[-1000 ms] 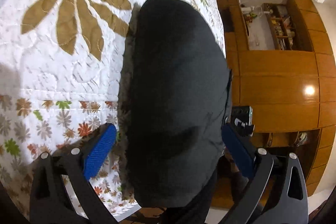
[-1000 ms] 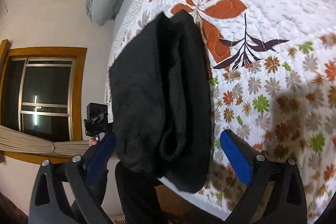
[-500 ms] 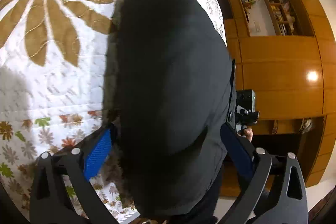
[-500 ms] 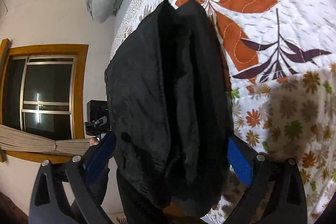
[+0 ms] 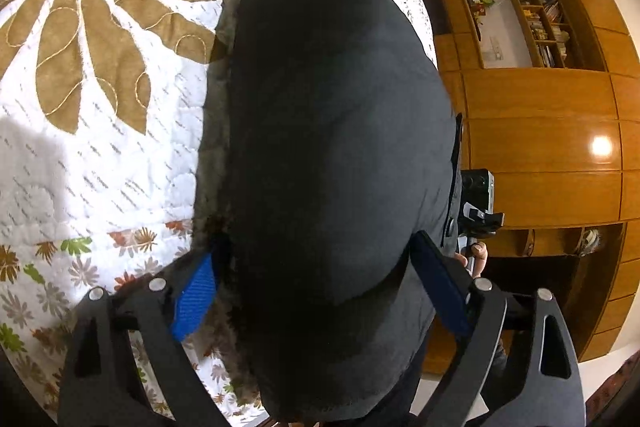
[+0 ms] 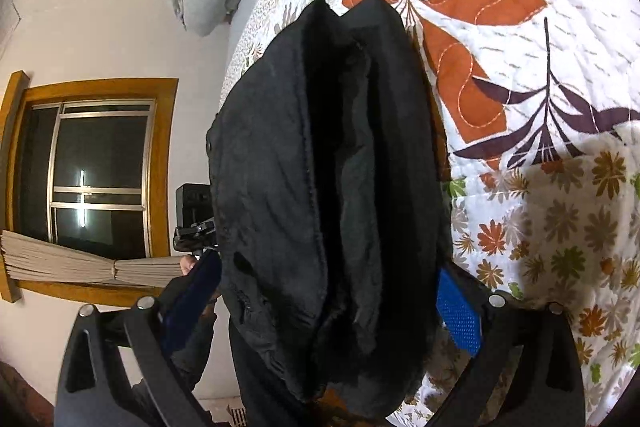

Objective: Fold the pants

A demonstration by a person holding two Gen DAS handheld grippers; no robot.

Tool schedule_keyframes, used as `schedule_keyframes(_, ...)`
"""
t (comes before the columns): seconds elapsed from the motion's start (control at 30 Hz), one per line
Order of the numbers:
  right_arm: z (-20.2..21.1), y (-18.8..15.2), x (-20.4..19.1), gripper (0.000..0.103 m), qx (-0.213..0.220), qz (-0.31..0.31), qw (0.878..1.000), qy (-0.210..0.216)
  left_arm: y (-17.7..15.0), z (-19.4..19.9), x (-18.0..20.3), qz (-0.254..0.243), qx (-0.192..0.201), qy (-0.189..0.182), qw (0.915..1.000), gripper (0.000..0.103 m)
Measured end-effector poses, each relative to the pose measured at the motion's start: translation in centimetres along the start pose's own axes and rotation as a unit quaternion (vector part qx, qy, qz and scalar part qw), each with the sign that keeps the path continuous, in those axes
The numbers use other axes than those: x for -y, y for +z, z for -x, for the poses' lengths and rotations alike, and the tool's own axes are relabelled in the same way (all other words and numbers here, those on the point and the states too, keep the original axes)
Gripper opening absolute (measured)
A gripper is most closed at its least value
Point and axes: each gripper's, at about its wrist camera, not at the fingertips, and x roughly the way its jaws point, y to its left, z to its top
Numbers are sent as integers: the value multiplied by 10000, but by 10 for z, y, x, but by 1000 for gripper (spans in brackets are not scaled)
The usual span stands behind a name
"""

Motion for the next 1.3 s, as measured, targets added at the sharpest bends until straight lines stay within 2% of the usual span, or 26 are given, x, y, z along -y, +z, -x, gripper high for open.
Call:
schedule_keyframes(0.1, -2, 2, 0, 100, -13, -11, 10000, 58, -1, 0, -1, -3, 35, 34, 10000, 82)
schedule_keyframes(0.13, -3, 2, -1, 100, -16, 12, 10000, 52, -1, -1, -1, 3, 26, 0, 10000, 72)
schedule_keyframes(0.23, -8, 2, -8, 98, -14, 143, 9999, 36, 0, -4, 1, -7, 4, 92, 10000, 64)
schedule_keyframes(0.33, -13, 1, -14, 85, -23, 323, 9994, -138, 1, -1, 2, -16, 76, 121, 9999, 55)
schedule_keyframes(0.4, -13, 1, -14, 65, 6, 322, 9993, -179, 0, 1, 5, -39, 158, 125, 9998, 50)
schedule_keyframes(0.47, -10, 0, -15, 54, 61, 313, 9994, -132, 0, 4, 7, -62, 220, 110, 9997, 45)
schedule_keyframes(0.6, -8, -1, -26, 45, 111, 444, 9988, -184, 2, 9, 11, -120, 271, 93, 9995, 38)
schedule_keyframes(0.8, -9, 2, -45, 41, 116, 570, 9982, -110, 5, 22, 21, -203, 405, 80, 9989, 34)
schedule_keyframes(1.03, -17, 14, -60, 41, 124, 724, 9973, -13, 14, 50, 23, -236, 614, 115, 9978, 33)
schedule_keyframes(1.2, -34, 40, -77, 41, 58, 884, 9961, 52, 34, 84, 19, -230, 868, 215, 9957, 33)
schedule_keyframes(1.3, -54, 70, -94, 41, 17, 1018, 9948, 60, 58, 109, 14, -179, 1074, 302, 9936, 33)
